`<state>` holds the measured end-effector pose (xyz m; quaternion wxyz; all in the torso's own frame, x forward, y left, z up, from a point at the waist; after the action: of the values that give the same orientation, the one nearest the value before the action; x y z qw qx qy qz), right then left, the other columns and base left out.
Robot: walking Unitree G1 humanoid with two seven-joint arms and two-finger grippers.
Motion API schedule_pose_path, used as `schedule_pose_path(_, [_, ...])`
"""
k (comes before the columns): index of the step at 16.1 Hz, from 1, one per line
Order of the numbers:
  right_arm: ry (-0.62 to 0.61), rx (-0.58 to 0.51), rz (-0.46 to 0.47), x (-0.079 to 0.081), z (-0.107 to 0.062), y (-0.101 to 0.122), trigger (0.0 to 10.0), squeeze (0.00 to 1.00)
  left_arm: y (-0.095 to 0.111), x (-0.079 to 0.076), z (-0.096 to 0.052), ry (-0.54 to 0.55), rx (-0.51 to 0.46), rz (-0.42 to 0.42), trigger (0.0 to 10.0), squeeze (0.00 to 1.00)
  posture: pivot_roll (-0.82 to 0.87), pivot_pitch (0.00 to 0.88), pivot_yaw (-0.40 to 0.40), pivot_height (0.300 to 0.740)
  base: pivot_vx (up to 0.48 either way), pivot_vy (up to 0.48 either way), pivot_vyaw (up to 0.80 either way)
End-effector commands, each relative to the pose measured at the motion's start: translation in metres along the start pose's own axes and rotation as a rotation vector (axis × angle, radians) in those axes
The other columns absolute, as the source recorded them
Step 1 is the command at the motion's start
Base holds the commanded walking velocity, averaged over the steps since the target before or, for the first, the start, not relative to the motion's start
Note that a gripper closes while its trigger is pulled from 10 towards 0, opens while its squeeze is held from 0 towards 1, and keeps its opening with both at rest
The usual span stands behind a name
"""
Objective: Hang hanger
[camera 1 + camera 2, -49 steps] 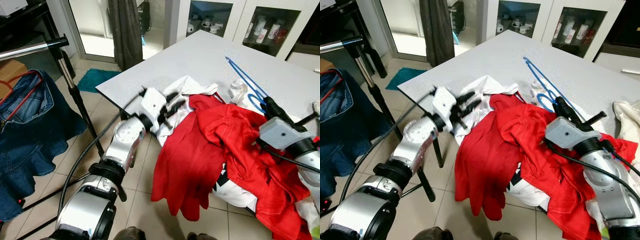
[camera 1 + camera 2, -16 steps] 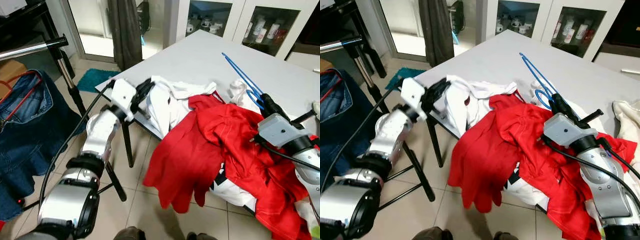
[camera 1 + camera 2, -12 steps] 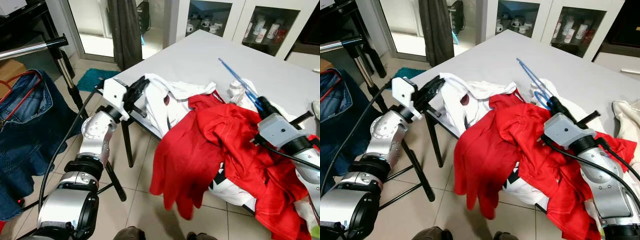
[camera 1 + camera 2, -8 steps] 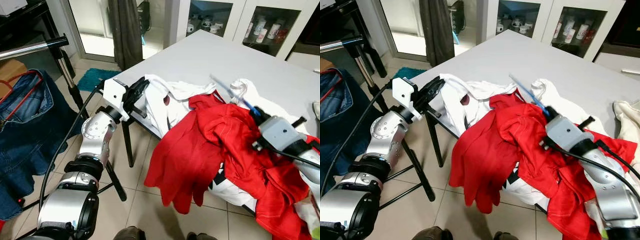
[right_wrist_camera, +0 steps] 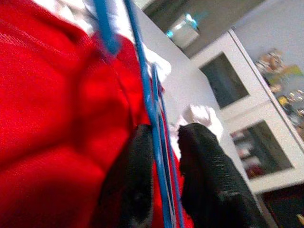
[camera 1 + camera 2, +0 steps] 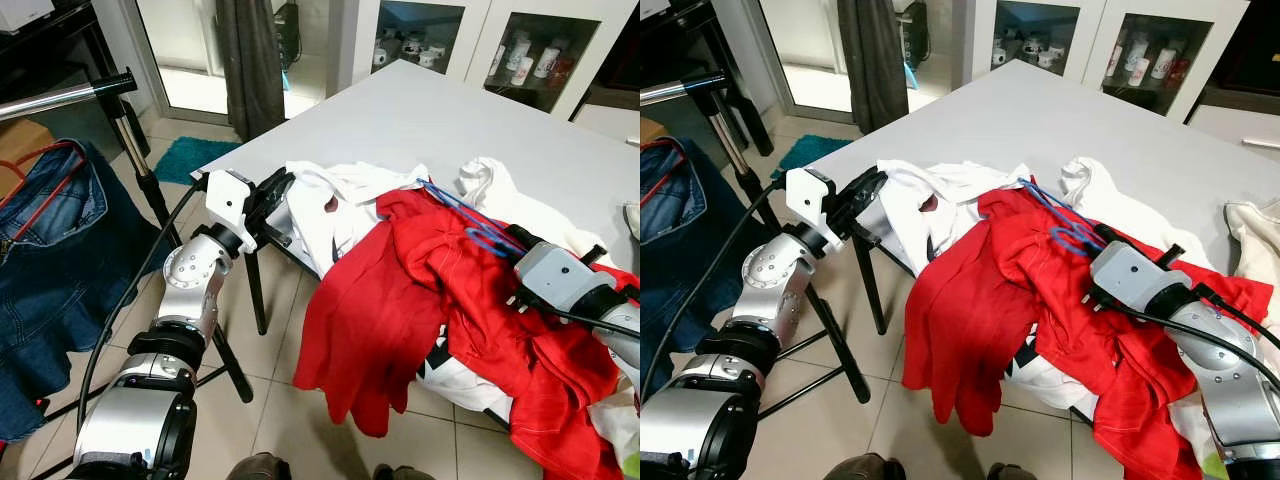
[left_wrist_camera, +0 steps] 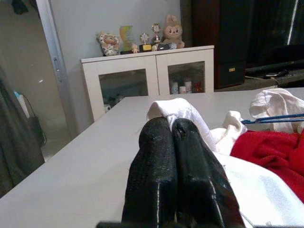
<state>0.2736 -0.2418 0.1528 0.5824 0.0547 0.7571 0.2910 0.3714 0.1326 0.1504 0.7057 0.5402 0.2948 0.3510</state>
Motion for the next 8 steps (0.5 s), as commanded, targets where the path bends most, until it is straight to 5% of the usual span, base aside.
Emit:
schedule_pose_path(1, [0.050, -0.036, 0.031, 0.003, -0.003, 0.007, 10.0, 1.00, 0.001, 0.001, -0.001, 0.009, 0.001, 0.009, 0.0, 0.00, 0.03, 0.031, 0.020, 0.740, 0.000, 0.000, 0.00])
schedule_pose_path(2, [0.060, -0.049, 0.042, 0.003, -0.004, 0.009, 10.0, 1.00, 0.001, 0.001, -0.001, 0.011, -0.001, 0.009, 0.0, 0.00, 0.03, 0.031, 0.020, 0.740, 0.000, 0.000, 0.00])
schedule_pose_path(3, [0.064, -0.065, 0.067, 0.002, -0.004, 0.012, 10.0, 0.71, 0.001, 0.002, -0.001, 0.012, -0.002, 0.010, 0.0, 0.00, 0.03, 0.029, 0.020, 0.740, 0.000, 0.000, 0.00])
schedule_pose_path(4, [0.040, -0.091, 0.125, -0.006, -0.006, 0.016, 10.0, 0.00, 0.002, 0.002, -0.001, 0.013, -0.003, 0.011, 0.0, 0.00, 0.03, 0.029, 0.020, 0.740, 0.000, 0.000, 0.00])
schedule_pose_path(6, [0.021, -0.118, 0.196, -0.016, -0.011, 0.017, 10.0, 0.00, 0.002, 0.002, -0.001, 0.014, -0.004, 0.012, 0.0, 0.00, 0.03, 0.029, 0.021, 0.740, 0.000, 0.000, 0.00])
schedule_pose_path(7, [0.033, -0.116, 0.230, -0.018, -0.014, 0.015, 10.0, 0.92, 0.003, 0.002, 0.000, 0.014, -0.005, 0.013, 0.0, 0.00, 0.03, 0.027, 0.020, 0.740, 0.000, 0.000, 0.00])
schedule_pose_path(8, [0.066, -0.112, 0.264, -0.016, -0.017, 0.014, 10.0, 1.00, 0.003, 0.002, 0.001, 0.015, -0.007, 0.013, 0.0, 0.00, 0.03, 0.027, 0.020, 0.740, 0.000, 0.000, 0.00])
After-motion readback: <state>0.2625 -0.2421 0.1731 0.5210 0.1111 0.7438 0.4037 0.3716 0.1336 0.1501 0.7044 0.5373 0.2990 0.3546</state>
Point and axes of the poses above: a point about 5 cm out from each wrist's last joint towards the gripper, its own z axis pointing out of the wrist towards the gripper, its own y axis along the axis of the wrist's last joint, x = y × z, the point moved 2 cm from there along z, pointing out of the wrist towards the gripper, and after that the axes turned 12 degrees about -z, right-handed, at the moved point
